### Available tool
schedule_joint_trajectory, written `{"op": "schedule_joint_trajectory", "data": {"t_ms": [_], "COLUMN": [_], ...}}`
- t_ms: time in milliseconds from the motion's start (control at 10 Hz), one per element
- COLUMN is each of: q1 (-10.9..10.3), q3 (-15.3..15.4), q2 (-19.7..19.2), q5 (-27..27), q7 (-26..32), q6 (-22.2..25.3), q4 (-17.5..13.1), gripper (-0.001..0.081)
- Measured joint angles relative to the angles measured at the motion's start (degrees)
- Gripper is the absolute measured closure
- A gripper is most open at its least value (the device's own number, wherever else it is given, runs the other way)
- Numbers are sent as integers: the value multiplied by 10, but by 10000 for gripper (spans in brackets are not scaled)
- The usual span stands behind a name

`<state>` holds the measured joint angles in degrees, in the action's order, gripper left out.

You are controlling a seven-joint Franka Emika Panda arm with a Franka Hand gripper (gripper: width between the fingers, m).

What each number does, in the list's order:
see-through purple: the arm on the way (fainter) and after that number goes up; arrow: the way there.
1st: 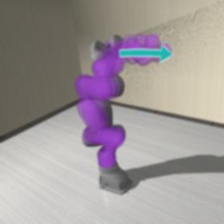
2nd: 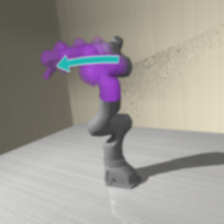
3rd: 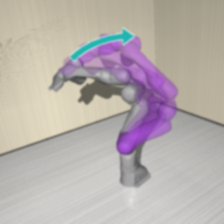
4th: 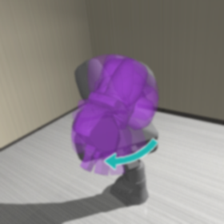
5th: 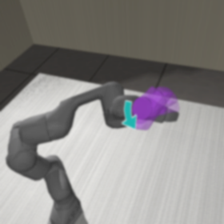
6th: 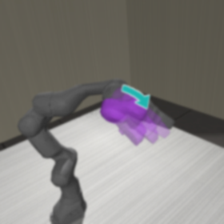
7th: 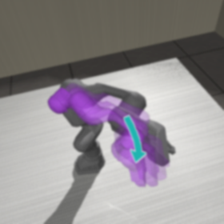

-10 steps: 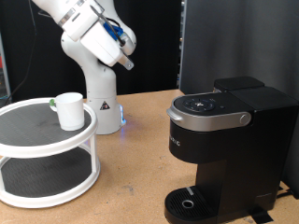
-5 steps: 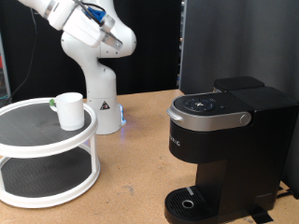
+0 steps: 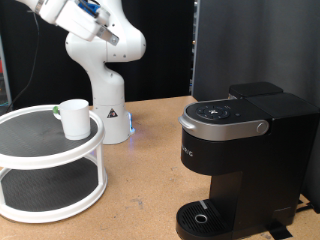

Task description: Make a cup of coffee with the keurig machine

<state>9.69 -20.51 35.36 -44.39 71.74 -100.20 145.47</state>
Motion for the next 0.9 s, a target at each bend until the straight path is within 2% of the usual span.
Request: {"op": "schedule_joint_trajectory", "data": {"t_ms": [100, 200, 300, 400, 700, 800, 900], "q1": [4, 9, 18, 29, 61, 67, 67], "q3": [15, 24, 24, 16, -33, -43, -43], "q2": [14, 31, 47, 61, 94, 105, 103], "q5": [-41, -68, -76, -67, 3, 13, 13], "q7": [0, -9, -19, -22, -21, -21, -21], "q6": [-81, -130, -143, -124, -9, 10, 9], "q4": [27, 51, 68, 77, 78, 79, 79], "gripper": [804, 804, 804, 804, 804, 804, 804]}}
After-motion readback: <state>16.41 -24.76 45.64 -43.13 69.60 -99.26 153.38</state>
